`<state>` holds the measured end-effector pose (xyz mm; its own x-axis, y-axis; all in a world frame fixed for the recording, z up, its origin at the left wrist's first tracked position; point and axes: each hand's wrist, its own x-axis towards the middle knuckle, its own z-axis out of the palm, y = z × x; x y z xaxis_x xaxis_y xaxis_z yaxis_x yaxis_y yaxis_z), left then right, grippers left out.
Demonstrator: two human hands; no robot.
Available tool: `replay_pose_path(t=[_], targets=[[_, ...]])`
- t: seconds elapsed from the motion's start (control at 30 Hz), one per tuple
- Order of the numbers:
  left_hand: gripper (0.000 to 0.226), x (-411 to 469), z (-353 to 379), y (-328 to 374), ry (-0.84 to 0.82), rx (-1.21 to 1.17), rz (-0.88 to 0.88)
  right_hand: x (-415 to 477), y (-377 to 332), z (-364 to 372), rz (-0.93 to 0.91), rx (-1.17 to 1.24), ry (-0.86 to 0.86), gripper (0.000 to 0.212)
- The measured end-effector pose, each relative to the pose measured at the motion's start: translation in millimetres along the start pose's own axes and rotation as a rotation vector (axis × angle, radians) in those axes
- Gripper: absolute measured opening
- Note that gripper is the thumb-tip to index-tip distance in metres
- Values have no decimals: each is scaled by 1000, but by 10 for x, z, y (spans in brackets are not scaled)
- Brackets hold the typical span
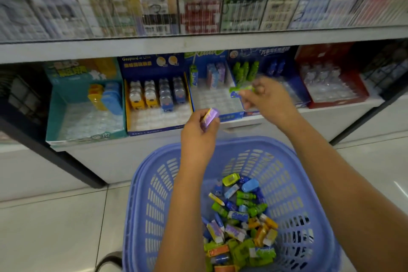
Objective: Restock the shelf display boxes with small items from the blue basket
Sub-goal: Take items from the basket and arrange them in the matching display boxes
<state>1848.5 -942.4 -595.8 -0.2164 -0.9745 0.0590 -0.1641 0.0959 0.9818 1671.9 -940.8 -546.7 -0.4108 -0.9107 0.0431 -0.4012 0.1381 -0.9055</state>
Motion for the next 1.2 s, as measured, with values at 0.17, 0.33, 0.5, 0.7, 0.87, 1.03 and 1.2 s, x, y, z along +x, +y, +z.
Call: replay_pose_path(t=[0.17,0.33,0.5,0.7,0.87,1.03,1.2], targets=[[26,18,-55,-88,34,198,98,534,-404,257,-324,-412,-39,27],[30,41,-57,-130,55,208,90,862,-506,641,-278,-556,-99,25],[30,84,-96,-159,28,180,65,1098,-380,688,-221,-599,-48,20],[29,91,-123,-163,-3,141,39,1252,-335,714,-234,-690,-228,21],[29,97,-138,-164,-11,152,47,1291,-384,706,-163,-565,-230,29],[31,105,-149,-167,-20,144,31,1280,-325,772,-206,-663,-176,28],[30,101,-147,-168,-22,147,30,1307,-267,857,-233,-919,-162,23]])
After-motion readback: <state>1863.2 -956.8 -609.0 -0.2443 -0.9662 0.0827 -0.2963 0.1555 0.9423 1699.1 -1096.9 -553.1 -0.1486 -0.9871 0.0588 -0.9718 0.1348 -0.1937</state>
